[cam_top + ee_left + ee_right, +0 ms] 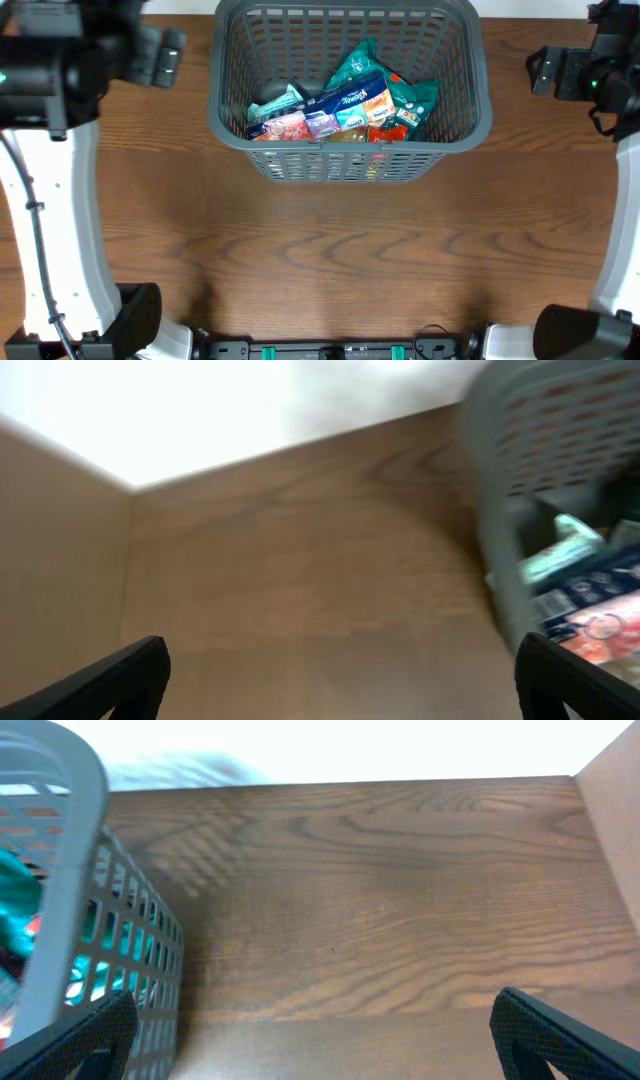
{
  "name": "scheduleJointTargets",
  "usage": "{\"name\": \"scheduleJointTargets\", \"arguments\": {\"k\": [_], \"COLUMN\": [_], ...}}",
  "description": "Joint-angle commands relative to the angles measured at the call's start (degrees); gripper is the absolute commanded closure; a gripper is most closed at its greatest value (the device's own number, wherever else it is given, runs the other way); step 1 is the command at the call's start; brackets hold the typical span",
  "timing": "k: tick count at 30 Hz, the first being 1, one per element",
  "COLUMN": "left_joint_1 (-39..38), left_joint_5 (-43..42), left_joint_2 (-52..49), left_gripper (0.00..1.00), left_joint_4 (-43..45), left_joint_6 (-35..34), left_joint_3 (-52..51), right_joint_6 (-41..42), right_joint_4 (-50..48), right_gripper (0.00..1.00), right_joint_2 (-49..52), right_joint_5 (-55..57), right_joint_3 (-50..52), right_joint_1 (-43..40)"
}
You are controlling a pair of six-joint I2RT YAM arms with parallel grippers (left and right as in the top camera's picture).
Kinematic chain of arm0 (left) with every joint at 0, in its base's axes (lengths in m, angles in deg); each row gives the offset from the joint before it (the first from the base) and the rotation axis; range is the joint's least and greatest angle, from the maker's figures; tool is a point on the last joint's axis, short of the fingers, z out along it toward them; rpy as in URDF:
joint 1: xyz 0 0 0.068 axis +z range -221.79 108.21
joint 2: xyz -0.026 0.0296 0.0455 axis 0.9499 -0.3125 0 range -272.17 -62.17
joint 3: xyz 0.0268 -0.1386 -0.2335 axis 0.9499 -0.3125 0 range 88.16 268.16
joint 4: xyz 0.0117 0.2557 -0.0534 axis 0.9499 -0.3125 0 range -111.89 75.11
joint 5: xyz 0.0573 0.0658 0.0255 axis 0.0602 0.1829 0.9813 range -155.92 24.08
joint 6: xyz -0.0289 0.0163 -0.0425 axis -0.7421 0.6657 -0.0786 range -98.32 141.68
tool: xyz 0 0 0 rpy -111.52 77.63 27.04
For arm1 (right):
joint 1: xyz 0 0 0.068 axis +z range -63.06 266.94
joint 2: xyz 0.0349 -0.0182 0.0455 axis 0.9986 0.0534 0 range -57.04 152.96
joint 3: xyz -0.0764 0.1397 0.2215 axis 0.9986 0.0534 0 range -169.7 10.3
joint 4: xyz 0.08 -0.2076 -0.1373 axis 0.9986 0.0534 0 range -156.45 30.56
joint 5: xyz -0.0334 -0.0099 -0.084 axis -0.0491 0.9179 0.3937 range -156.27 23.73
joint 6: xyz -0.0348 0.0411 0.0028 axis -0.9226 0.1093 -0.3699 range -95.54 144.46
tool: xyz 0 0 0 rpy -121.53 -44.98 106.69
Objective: Pack container
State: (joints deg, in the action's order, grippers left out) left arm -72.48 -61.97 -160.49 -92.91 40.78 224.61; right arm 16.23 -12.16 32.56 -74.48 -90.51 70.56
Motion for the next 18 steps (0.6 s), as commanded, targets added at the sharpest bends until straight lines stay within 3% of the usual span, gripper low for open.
{"name": "scheduleJointTargets", "arguments": {"k": [1, 9, 18], "left_joint_1": [2.93, 3.48, 3.52], "left_joint_5": [-2.29, -5.7, -9.55], "left_joint_2": [1.95, 9.7, 27.61], "left_gripper": [0.01, 0.01, 0.01], "left_joint_4": [-2.45, -5.73, 3.13], "left_joint_6": [-4.87, -4.35, -4.22], "left_joint_3": [0.31, -5.92, -34.77], "right_joint_6": [-0.85, -0.33, 0.46], "right_joint_4": [1.77, 3.69, -0.76], "right_gripper": [0.01, 0.01, 0.01], "right_joint_2": [-3.56, -14.75, -32.37], "right_joint_5": [0.9, 0.22, -3.85], "right_joint_3": [-0.79, 6.78, 32.98], "right_joint_1": [-0.46, -0.46, -0.42]}}
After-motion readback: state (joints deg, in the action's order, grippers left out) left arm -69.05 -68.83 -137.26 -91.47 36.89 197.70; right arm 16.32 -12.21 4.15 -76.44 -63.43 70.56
